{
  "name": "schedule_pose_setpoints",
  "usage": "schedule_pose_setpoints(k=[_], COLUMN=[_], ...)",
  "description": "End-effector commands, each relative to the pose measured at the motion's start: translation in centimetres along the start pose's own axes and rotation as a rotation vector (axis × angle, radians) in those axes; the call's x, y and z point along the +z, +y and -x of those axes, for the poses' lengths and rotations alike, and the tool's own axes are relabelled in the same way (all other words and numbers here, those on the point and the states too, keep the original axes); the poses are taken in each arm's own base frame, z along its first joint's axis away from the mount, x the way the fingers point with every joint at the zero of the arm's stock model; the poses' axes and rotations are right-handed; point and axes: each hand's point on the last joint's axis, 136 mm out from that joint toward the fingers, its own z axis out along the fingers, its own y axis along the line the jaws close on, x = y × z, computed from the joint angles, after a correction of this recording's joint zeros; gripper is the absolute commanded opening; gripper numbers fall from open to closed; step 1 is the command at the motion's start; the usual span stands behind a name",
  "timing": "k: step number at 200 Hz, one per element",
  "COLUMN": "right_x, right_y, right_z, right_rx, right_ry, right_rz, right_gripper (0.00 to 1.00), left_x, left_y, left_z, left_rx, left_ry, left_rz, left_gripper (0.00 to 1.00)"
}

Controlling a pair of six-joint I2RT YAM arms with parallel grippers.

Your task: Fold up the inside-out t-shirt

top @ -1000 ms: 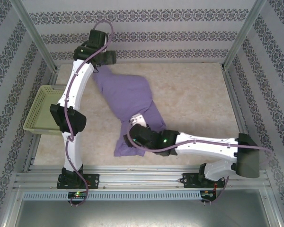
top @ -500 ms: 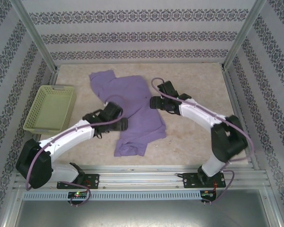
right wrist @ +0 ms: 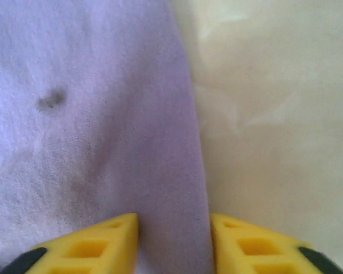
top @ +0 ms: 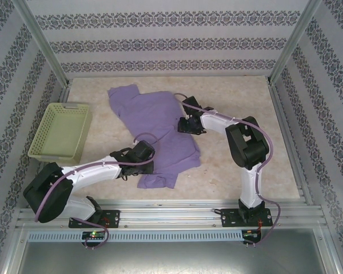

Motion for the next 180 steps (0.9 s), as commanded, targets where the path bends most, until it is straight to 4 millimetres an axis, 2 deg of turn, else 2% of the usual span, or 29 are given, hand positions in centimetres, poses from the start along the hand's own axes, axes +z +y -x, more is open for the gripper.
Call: schedule_pose_setpoints(k=[1,18,37,48,60,73,79,94,107,120,136,158,180], right_x=[-1.9,-4.9,-9.4,-12.8,-17.2,-22.2,-25.1,-30.3,-32.8,-33.1,-31.0,-25.4,-19.2], right_y=[-0.3,-1.5,-3.4,-4.7,-6.1,-7.3,-7.7,-7.9,-7.2,-5.8,-3.8,-0.3,4.1], right_z=[0.4,1.8,3.4,4.4,5.3,5.8,5.8,5.1,3.8,2.0,-0.7,-4.8,-8.9], right_rx=[0.019,0.042,0.064,0.084,0.106,0.130,0.140,0.149,0.140,0.113,0.087,0.044,-0.023], right_ry=[-0.034,-0.112,-0.205,-0.277,-0.366,-0.470,-0.531,-0.636,-0.685,-0.686,-0.643,-0.544,-0.380], right_rz=[-0.003,-0.014,-0.054,-0.094,-0.145,-0.195,-0.215,-0.226,-0.209,-0.181,-0.136,-0.057,0.007], right_gripper=[0.13,0.00,0.00,0.00,0.00,0.00,0.00,0.00,0.00,0.00,0.00,0.00,0.01], left_x=[-0.6,-0.8,-2.0,-3.7,-6.5,-10.5,-12.4,-16.9,-19.7,-21.3,-21.9,-20.1,-16.6], left_y=[-0.2,-0.5,-1.8,-2.7,-4.0,-5.6,-6.2,-6.7,-5.8,-4.6,-2.8,-0.7,1.7], left_z=[3.6,6.4,11.1,15.1,20.1,25.6,27.8,32.1,34.5,35.9,36.5,35.4,32.8], left_rx=[0.004,0.003,0.033,0.048,0.065,0.104,0.124,0.155,0.148,0.138,0.135,0.159,0.128], left_ry=[-0.079,-0.095,-0.145,-0.202,-0.289,-0.417,-0.474,-0.598,-0.670,-0.709,-0.723,-0.684,-0.615], left_rz=[-0.001,-0.007,0.002,0.015,0.023,0.040,0.055,0.108,0.151,0.161,0.189,0.205,0.192], left_gripper=[0.00,0.00,0.00,0.00,0.00,0.00,0.00,0.00,0.00,0.00,0.00,0.00,0.00])
